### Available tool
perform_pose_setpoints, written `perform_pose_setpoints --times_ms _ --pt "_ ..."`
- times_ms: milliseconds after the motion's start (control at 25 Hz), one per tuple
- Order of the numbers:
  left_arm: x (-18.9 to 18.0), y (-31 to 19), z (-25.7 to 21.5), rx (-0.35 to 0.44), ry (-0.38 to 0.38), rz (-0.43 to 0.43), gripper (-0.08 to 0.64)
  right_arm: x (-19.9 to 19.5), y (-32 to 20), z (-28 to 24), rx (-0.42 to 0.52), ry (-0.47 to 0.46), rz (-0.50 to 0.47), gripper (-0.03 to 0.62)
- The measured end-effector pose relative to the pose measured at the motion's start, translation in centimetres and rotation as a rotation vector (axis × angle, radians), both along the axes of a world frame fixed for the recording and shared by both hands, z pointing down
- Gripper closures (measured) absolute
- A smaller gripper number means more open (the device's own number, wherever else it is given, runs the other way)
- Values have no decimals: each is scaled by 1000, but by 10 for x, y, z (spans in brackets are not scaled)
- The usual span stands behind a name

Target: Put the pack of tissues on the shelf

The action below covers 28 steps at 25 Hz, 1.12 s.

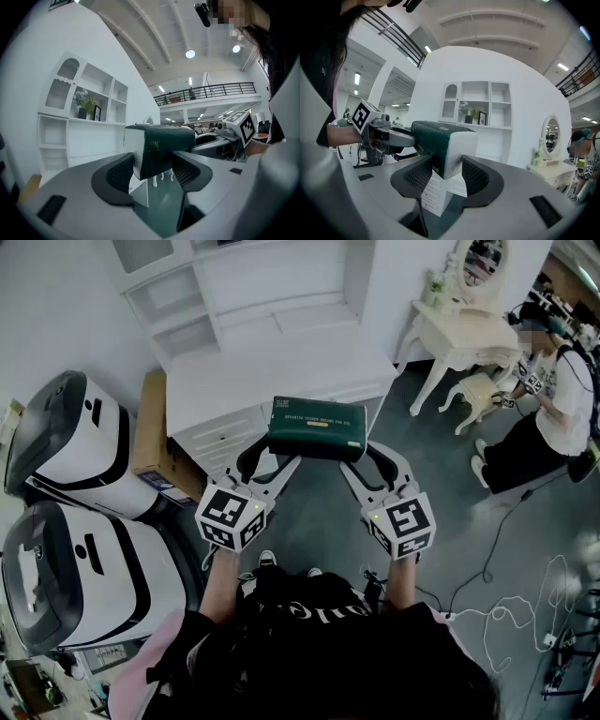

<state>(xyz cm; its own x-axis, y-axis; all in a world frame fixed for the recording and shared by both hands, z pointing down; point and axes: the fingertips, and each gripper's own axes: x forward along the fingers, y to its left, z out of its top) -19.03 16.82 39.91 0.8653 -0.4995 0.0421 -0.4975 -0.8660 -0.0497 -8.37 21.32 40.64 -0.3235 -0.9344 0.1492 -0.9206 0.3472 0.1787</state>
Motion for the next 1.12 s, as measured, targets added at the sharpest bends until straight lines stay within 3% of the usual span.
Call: perform_pose_setpoints --times_ms 560,760,960,1120 --pt "12 14 2 -42 23 -14 290 12 14 -2 -13 9 -7 371" --pt "33 20 11 -37 12 -6 290 33 20 9 -8 3 6 371" --pt "18 -6 14 -30 15 17 291 17 -2 12 -4 2 30 371" --pt "57 -32 21 -40 8 24 291 56 -27 19 -10 -9 42 373"
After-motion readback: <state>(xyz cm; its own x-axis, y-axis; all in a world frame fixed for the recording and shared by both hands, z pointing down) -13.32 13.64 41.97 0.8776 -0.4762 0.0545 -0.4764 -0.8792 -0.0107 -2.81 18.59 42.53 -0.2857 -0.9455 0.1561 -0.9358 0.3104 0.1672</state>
